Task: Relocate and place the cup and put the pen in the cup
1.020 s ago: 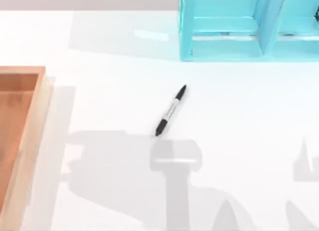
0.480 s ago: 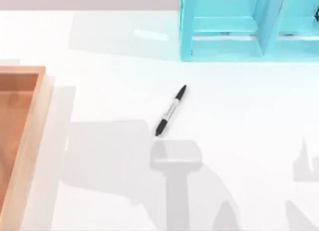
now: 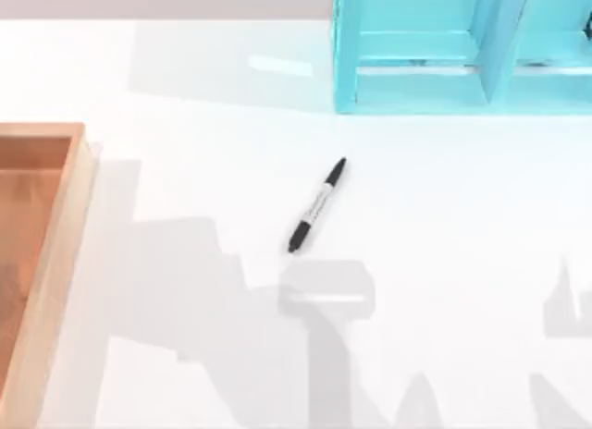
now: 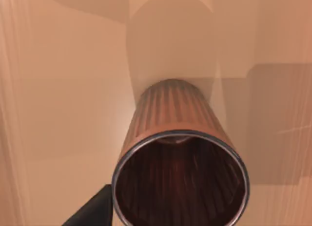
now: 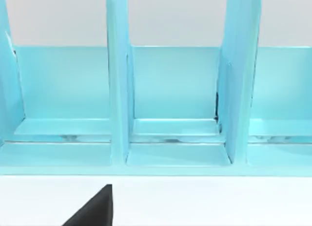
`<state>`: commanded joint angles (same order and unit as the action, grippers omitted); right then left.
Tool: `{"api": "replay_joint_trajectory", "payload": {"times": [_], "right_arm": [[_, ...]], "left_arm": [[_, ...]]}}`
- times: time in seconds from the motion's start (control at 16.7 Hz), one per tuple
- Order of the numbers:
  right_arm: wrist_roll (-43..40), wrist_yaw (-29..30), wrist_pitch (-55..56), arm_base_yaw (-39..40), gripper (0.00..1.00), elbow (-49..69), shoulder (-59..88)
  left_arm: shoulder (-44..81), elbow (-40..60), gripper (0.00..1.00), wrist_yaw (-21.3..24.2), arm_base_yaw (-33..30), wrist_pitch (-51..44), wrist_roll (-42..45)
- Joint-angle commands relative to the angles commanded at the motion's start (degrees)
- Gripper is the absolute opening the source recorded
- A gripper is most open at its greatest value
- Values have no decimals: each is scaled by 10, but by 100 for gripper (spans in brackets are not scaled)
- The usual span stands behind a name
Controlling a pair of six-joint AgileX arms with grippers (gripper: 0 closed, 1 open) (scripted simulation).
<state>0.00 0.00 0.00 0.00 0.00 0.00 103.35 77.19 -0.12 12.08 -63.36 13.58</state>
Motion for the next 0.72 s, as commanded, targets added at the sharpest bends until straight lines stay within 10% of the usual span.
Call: {"api": "replay_joint_trajectory", "payload": {"times": [0.54,0.72], "right_arm": [[0,0,0,0,100,0,0],[0,0,0,0,100,0,0]], "left_arm": [[23,-78,100,0,3,95,2],[23,-78,77,0,3,95,2]]}}
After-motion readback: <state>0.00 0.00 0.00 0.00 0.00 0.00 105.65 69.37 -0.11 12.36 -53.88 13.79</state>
